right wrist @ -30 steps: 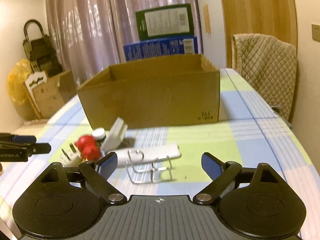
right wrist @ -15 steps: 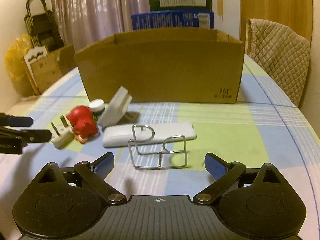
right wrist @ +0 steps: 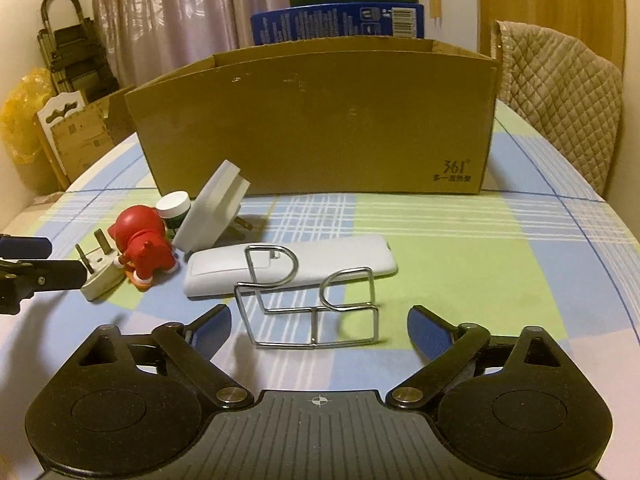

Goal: Organize rigid objects
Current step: 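Withdraw both tools from the box toward the remaining items, then close the right tool on the wire rack while the left tool approaches the white plug, then grasp the white plug with the left tool while the right tool lifts the wire rack, then lower the plug and wire rack into the box and open both tools, then withdraw both tools from the box toward the remaining items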

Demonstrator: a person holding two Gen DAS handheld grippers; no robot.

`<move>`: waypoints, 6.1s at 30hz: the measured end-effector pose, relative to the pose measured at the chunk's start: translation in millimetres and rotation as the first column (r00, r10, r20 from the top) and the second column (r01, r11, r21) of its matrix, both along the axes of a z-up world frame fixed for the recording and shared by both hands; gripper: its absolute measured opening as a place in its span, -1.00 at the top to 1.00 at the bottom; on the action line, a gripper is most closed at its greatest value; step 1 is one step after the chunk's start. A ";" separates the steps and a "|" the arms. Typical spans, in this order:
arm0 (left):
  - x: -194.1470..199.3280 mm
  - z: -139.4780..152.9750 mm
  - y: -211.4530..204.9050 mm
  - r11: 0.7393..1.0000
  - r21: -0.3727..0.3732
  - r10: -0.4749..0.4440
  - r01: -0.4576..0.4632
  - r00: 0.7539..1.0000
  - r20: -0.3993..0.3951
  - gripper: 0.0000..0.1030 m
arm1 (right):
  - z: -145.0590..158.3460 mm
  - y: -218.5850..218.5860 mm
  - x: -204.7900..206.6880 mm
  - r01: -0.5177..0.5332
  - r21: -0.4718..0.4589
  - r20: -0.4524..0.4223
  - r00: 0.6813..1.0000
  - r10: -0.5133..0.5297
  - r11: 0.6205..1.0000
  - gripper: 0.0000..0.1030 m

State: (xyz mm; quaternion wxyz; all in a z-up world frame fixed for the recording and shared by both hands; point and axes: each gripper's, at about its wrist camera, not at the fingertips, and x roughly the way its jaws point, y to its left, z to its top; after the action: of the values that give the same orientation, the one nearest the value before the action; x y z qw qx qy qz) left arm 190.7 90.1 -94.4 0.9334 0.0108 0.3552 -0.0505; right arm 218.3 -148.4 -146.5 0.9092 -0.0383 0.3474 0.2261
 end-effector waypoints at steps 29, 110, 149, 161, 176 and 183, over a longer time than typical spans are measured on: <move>23.2 -18.8 -2.3 0.998 0.046 -0.038 0.041 0.998 -0.047 -0.53 | 16.9 -1.4 -12.9 0.008 -0.026 0.070 0.998 -0.006 1.000 -0.27; 84.9 132.4 -52.0 0.990 -0.107 -0.075 0.095 0.981 0.179 0.16 | 164.2 -45.9 51.6 0.034 0.110 0.251 0.966 -0.061 0.993 -0.27; 301.5 81.2 -29.8 0.995 0.022 -0.097 0.100 0.987 -0.130 0.15 | 109.0 25.4 284.7 -0.028 -0.083 -0.143 0.990 0.016 0.996 -0.27; 300.2 95.9 -23.7 0.998 0.030 -0.055 0.057 0.996 -0.065 0.04 | 109.0 25.1 285.9 -0.022 -0.072 -0.154 0.988 0.011 0.997 -0.27; 293.8 102.7 -21.0 0.998 0.030 -0.057 0.059 0.997 -0.057 0.04 | 113.1 27.9 285.1 -0.018 -0.076 -0.147 0.989 0.006 0.997 -0.27; 292.6 98.9 -19.0 0.998 0.029 -0.057 0.059 0.996 -0.062 0.04 | 111.0 29.9 287.8 -0.013 -0.087 -0.130 0.992 0.002 0.996 -0.02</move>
State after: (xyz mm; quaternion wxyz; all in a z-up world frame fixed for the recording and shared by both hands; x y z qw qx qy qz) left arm 483.3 71.2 4.4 0.9200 0.0340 0.3837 -0.0725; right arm 506.1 -118.5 -35.5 0.8814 -0.0646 0.4151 0.2160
